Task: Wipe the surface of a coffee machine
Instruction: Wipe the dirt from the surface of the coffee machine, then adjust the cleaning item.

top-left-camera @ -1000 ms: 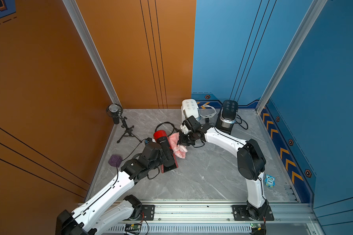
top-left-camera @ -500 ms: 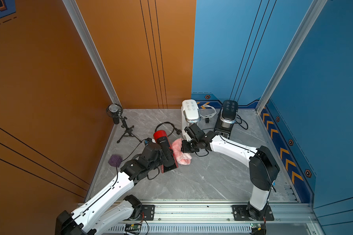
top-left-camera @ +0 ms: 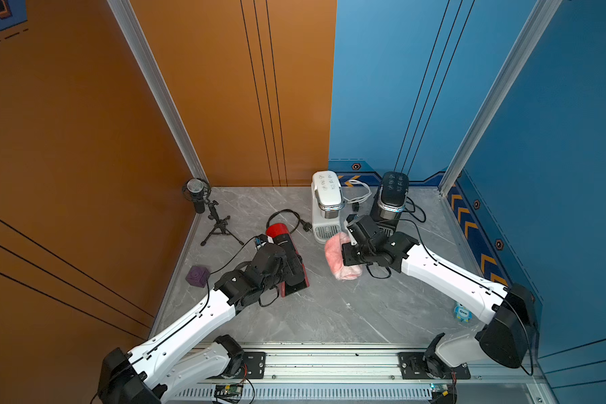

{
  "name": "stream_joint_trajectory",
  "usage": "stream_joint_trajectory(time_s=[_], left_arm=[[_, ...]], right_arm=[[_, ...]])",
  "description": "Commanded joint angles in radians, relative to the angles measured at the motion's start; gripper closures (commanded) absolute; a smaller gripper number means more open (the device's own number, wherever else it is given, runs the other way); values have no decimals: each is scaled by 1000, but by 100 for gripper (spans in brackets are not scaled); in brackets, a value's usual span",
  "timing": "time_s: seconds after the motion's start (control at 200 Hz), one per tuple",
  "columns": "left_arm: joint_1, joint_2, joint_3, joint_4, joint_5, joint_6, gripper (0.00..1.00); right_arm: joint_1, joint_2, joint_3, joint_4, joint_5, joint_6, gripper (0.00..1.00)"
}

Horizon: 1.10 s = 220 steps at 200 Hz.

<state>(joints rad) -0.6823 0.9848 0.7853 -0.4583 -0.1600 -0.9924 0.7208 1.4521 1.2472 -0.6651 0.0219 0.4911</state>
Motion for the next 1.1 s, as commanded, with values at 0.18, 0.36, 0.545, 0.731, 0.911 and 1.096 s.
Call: stream_joint_trajectory(time_s=[0.18, 0.36, 0.545, 0.731, 0.911, 1.096], left_arm=[[-115, 77, 49, 195, 48, -1, 1], [-160, 107, 78, 213, 10, 3, 2], [-163, 93, 57, 210, -9, -6, 1], [-131, -6, 2, 144, -32, -9, 2], [-76, -67, -2, 93, 17, 31, 1], [-32, -115, 100, -69, -7, 137, 1]], right_arm=[[-12, -49, 14, -62, 37, -81, 100], [-47, -56, 30, -62, 5, -85, 100], [-59, -75, 43, -64, -61, -91, 100], [-60, -91, 47, -70, -80, -91, 100], [-58, -88, 48, -76, -82, -91, 100], [-58, -116, 84, -103, -98, -102, 100]])
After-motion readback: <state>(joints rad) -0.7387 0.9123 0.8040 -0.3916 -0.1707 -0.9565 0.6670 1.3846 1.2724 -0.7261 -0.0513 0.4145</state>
